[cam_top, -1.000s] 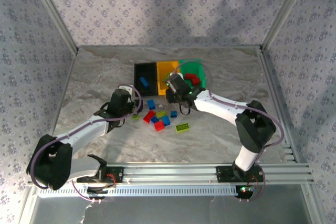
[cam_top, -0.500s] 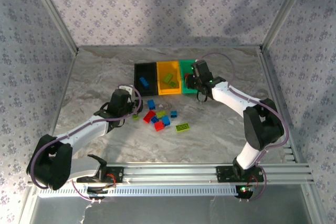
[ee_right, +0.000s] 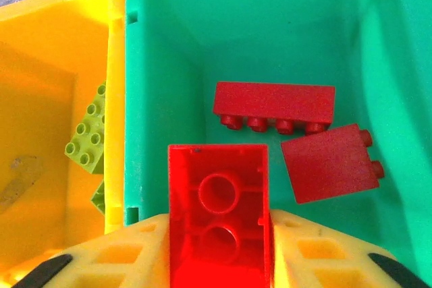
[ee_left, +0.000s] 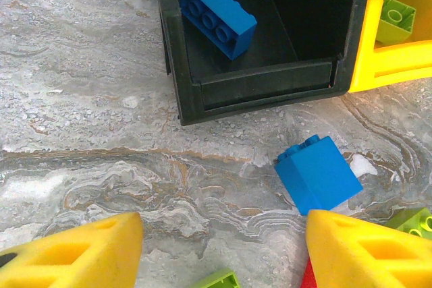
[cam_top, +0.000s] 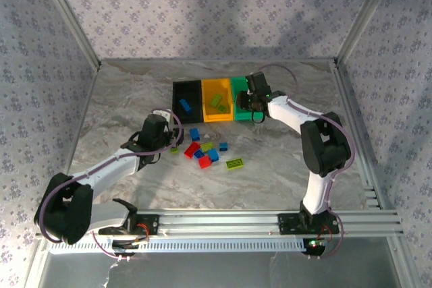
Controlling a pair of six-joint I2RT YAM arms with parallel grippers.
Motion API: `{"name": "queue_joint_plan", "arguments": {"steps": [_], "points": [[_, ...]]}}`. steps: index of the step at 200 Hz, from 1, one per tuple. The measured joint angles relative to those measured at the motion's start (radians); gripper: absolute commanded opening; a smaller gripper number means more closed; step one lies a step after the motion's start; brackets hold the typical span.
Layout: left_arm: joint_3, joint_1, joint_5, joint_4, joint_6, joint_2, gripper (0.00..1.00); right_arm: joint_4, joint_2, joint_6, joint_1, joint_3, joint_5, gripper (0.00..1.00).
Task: Sort the legos into containers by color
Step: Place the lego in the container, then pick up the lego from the center of the table.
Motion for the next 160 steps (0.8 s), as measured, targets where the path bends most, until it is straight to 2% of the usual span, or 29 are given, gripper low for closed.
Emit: {"name": "queue_joint_plan", "arguments": {"steps": [49, 86, 160], "points": [[0.000, 0.000, 0.000, 0.000, 0.000, 0.000, 0.65, -0.014, -0.001, -0.005, 0.000, 0.005, -0.002, 0.50], [0.000, 0.000, 0.000, 0.000, 0.000, 0.000, 0.65, -0.018, -0.021, -0.011, 0.000, -0.008, -0.001, 0.50], [0.000, 0.000, 0.004, 0.000, 0.000, 0.007, 0.65, -0.013, -0.206, -0.038, 0.046, -0.229, 0.015, 0.50]]}}
